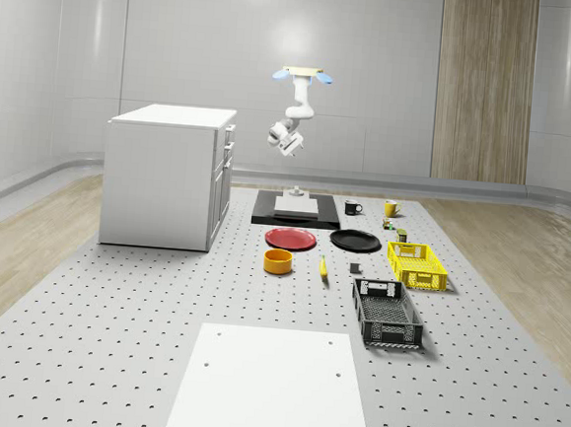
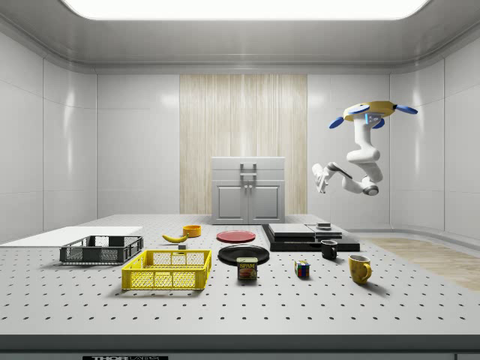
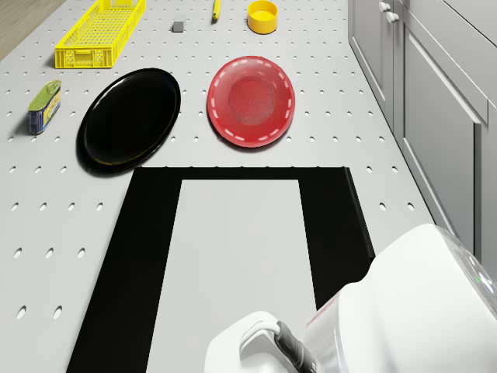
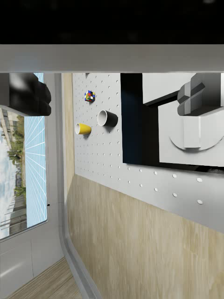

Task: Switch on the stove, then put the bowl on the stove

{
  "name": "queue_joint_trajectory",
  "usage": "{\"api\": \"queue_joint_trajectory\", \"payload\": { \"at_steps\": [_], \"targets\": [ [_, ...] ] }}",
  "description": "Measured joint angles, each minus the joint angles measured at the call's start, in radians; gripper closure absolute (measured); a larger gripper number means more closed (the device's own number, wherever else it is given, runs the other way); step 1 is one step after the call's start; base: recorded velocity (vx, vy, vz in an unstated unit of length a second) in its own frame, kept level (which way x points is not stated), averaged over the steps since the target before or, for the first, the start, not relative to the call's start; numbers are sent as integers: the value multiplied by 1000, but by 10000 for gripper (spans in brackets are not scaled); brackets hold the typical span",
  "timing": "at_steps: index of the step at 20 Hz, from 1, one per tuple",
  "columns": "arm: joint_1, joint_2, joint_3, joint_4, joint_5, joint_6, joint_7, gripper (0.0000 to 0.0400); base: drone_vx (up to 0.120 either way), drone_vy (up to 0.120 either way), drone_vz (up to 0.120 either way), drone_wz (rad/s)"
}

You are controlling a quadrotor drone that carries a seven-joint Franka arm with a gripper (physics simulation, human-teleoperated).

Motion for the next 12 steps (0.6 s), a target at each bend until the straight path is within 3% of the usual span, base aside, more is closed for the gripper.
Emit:
{"api": "queue_joint_trajectory", "payload": {
  "at_steps": [4, 8, 12],
  "targets": [
    [-197, -50, 116, -89, -204, -91, 140, 0, 0, 0, -120, 0],
    [-328, -92, 181, -119, -291, -149, 226, 0, 110, 0, -120, 0],
    [-403, -126, 217, -129, -323, -174, 275, 0, 120, 0, -120, 0]
  ]
}}
